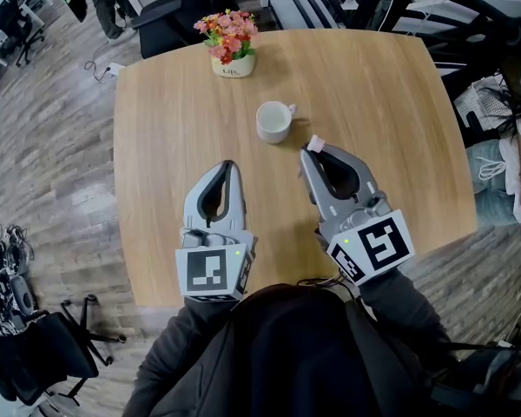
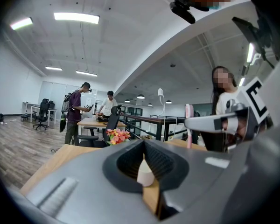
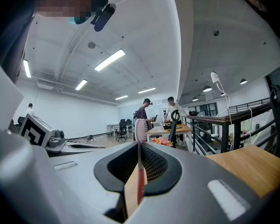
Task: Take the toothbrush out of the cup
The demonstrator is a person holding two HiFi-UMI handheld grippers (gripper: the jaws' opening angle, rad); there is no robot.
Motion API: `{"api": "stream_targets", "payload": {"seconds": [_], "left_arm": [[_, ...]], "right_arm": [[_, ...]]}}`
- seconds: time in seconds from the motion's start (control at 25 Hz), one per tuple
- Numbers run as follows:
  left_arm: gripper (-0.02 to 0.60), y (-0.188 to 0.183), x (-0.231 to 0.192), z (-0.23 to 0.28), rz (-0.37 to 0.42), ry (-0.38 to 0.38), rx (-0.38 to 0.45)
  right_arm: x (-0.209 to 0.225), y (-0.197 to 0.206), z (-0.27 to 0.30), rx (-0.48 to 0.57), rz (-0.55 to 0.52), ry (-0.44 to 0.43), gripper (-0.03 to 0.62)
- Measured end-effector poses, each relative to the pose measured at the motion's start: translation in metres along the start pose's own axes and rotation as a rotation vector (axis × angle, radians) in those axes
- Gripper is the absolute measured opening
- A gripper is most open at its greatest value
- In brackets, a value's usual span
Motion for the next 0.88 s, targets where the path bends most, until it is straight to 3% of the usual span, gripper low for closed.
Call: {"api": "stream_targets", "payload": {"seconds": [0.88], "left_arm": [[0.008, -0.0021, -0.0011, -0.0009, -0.002, -0.009, -0.019]], "right_arm": [[-0.0021, -0.0020, -0.0009, 0.007, -0.005, 0.000, 0.020]]}}
Point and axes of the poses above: the fingertips, and each gripper's own axes: z forward along the fingers, x to its right, y out of its underside, the point moved 5 cm from there along -z, backward along the fingers, and after that the axes turned 1 degree about z, right-handed, at the moved point
